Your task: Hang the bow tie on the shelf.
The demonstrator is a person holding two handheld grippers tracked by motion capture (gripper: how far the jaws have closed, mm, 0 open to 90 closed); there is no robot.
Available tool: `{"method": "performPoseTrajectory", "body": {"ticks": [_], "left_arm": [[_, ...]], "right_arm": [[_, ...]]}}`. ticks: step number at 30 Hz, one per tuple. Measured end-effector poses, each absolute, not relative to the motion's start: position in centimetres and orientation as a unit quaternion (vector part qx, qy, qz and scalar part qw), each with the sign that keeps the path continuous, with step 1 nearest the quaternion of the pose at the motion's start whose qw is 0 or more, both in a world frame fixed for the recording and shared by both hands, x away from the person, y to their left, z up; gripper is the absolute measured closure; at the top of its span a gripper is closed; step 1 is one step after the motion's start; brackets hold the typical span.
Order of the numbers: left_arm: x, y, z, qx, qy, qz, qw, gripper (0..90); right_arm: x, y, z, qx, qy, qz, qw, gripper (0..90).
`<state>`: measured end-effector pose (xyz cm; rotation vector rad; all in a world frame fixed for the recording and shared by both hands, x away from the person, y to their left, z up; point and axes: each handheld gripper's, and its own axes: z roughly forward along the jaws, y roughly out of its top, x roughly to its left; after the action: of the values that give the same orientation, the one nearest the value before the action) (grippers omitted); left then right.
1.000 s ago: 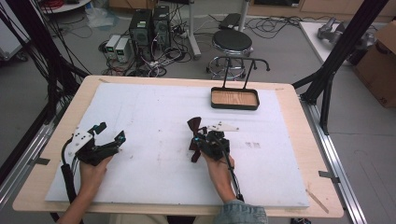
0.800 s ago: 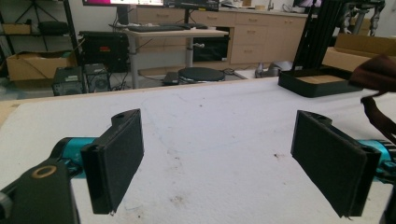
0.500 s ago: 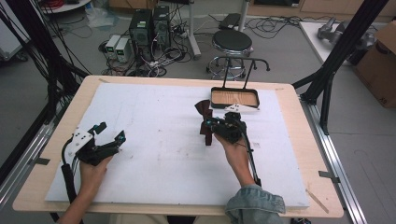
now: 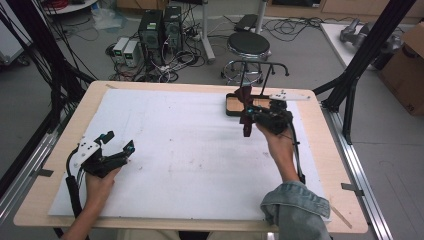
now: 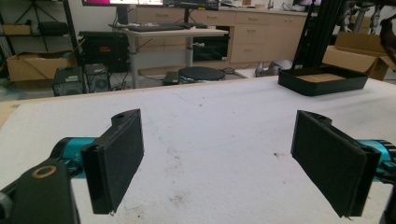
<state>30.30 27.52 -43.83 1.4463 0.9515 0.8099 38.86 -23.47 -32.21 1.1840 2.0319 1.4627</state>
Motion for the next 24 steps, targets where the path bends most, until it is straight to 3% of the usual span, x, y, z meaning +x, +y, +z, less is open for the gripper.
{"method": "performPoseTrajectory", "body": {"ticks": [13, 24], "left_arm": [[30.2, 27.4, -43.8, 0.62, 0.404, 0.348, 0.576, 17.5], [30.2, 27.3, -43.8, 0.622, 0.401, 0.351, 0.573, 17.4]], "right_arm": [[41.6, -27.8, -29.6, 0.393, 0.747, 0.482, 0.236, 81.6], [44.3, -31.1, -28.7, 0.414, 0.723, 0.5, 0.237, 81.5]]}}
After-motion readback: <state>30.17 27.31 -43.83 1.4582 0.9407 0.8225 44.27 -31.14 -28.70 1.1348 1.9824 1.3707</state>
